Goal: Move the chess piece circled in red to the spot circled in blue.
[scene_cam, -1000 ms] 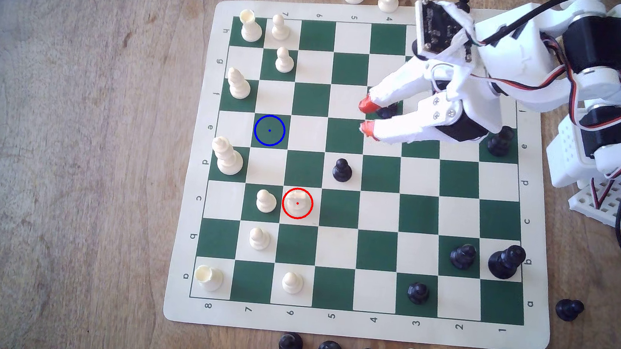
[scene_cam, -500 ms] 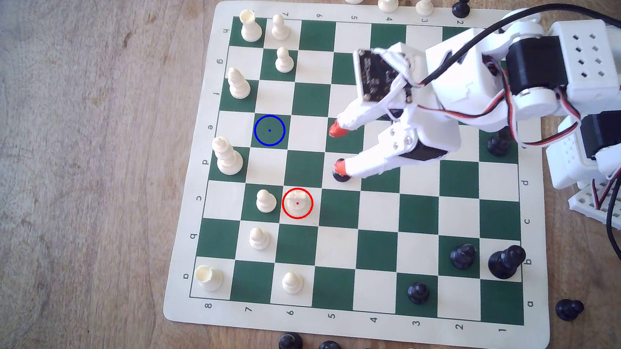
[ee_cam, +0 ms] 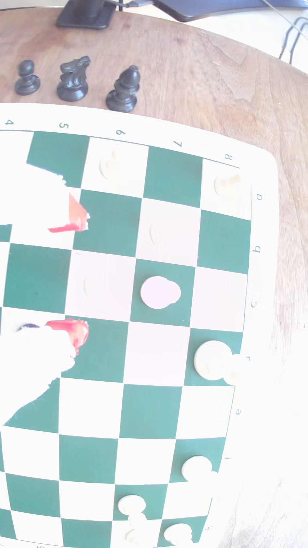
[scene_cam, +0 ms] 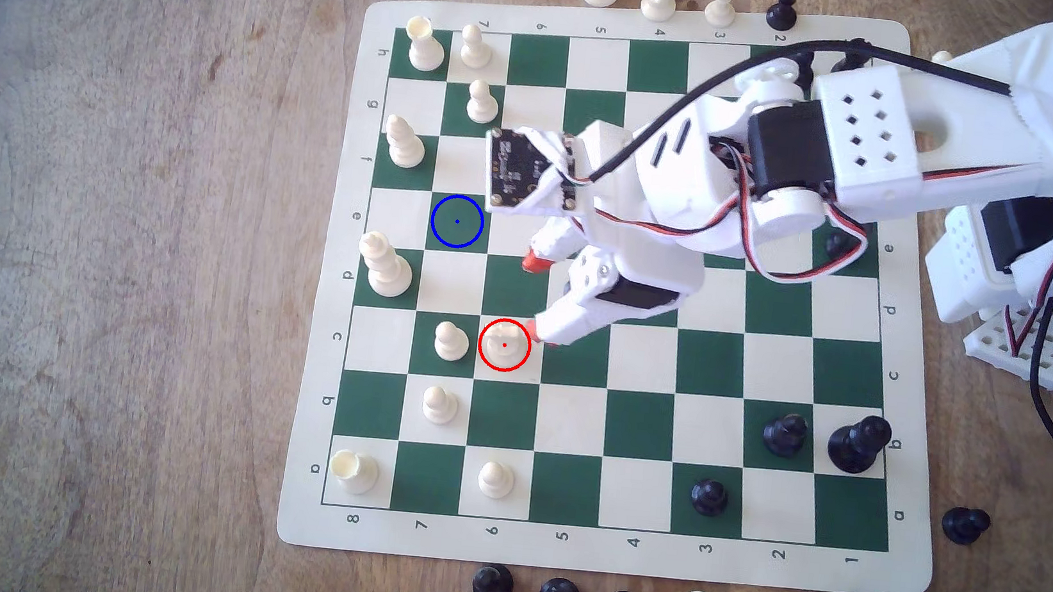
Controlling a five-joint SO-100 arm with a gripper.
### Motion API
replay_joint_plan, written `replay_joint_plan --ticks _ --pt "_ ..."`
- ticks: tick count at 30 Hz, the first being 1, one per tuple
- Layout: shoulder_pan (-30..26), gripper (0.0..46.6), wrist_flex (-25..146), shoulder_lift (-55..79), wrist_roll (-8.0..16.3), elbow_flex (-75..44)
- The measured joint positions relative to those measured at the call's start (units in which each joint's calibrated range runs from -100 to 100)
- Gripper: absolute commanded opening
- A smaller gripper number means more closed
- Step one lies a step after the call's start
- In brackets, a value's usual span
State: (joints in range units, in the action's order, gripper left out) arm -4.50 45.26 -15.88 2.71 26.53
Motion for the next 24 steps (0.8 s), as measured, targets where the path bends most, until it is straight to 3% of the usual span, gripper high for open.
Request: replay_joint_plan --ticks 8,24 --pt "0.81 15.9 0.08 8.13 2.88 -3.25" --pt "0.88 15.9 -5.34 19.52 2.98 -5.24"
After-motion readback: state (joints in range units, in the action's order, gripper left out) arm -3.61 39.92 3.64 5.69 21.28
